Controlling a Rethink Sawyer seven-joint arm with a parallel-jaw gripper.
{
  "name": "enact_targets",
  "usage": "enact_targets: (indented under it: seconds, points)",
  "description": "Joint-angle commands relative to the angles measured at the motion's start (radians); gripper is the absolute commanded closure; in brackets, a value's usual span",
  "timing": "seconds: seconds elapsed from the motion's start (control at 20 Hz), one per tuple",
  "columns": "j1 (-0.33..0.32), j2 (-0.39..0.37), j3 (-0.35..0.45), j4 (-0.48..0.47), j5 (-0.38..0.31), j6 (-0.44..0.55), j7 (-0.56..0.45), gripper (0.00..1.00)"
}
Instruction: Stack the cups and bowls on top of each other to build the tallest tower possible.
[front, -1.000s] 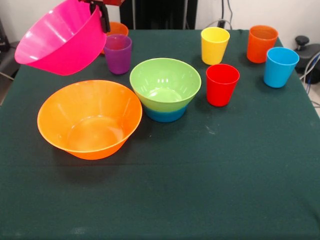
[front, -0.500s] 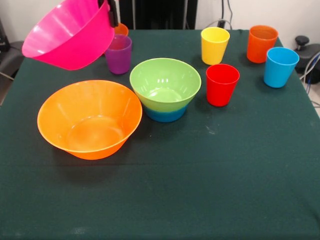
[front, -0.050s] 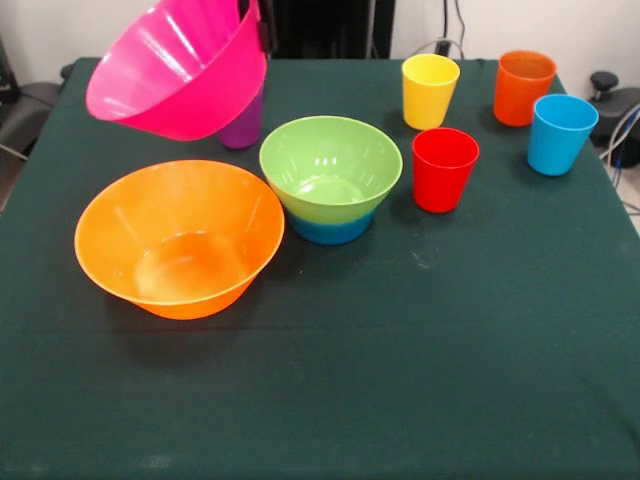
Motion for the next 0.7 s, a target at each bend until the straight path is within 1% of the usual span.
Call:
enact_targets:
  seconds: [0.05, 0.25, 0.7]
  points:
    - [0.055, 0.008, -0.04, 0.073, 0.033, 0.001, 0.142, 1.0]
    - [0.078, 0.019, -0.057, 0.066, 0.046, -0.012, 0.155, 1.0]
    - [0.133, 0.015, -0.101, 0.062, 0.066, -0.018, 0.177, 1.0]
